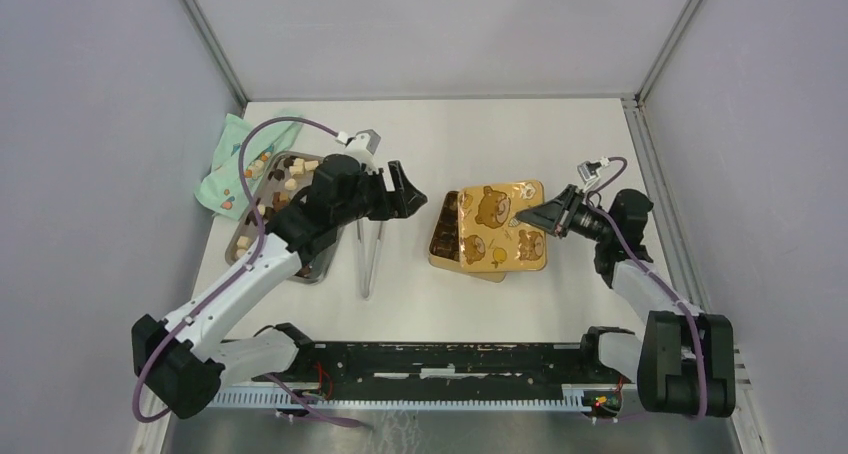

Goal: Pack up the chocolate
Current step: Move the packing box to the center of the board, then close the box lid on the packing box.

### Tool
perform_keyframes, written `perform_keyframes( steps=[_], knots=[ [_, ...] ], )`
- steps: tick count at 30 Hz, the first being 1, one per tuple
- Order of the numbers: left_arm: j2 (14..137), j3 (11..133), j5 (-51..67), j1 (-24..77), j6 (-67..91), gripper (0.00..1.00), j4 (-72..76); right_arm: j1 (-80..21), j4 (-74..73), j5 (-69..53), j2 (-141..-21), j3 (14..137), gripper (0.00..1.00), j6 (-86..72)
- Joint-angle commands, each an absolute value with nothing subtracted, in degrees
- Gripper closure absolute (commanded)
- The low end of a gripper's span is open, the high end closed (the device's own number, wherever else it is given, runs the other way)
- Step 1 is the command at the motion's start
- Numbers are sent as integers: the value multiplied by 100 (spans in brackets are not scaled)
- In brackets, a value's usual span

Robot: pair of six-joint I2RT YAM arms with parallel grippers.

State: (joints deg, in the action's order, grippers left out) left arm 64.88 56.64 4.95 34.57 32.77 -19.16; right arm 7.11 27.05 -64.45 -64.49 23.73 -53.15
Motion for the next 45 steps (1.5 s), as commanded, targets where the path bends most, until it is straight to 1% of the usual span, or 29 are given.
perform_keyframes(
  steps=[1, 3, 8, 12, 15, 18, 21, 23, 29, 36, 45],
  knots=[
    [5985, 5525, 318, 3483, 3796, 10, -1562, 82, 5204, -5346, -6641, 2259, 95, -7592],
    [5852, 5423, 31, 3477, 3934, 5, -1659, -152, 5315, -5203, -6839, 2283, 95, -7856],
    [5880, 5179, 95, 3475, 4248, 4, -1517, -482, 5230, -4857, -7113, 2369, 95, -8268],
    [6085, 4994, 306, 3473, 4326, 5, -1159, -845, 4854, -4031, -7216, 2184, 94, -8265],
    [6350, 5027, 531, 3472, 4282, 7, -1080, -1066, 4920, -3458, -7304, 2113, 94, -8215],
    [6573, 4994, 576, 3472, 4288, 11, -1016, -1177, 4929, -3150, -7502, 2116, 94, -8130],
    [6898, 5000, 592, 3472, 4268, 19, -988, -1251, 4664, -2923, -7577, 2060, 94, -7860],
    [7155, 5022, 642, 3472, 4256, 22, -915, -1329, 4593, -2784, -7568, 1925, 94, -7753],
    [7918, 5388, 693, 3467, 4008, 19, -994, -1501, 4438, -2673, -7584, 1754, 91, -7569],
    [8333, 5617, 916, 3438, 3815, 19, -1030, -1526, 4616, -2668, -7737, 1945, 90, -7681],
    [8881, 5751, 1118, 3438, 3821, 23, -1151, -1513, 4529, -2460, -7995, 2007, 86, -7343]
  ],
)
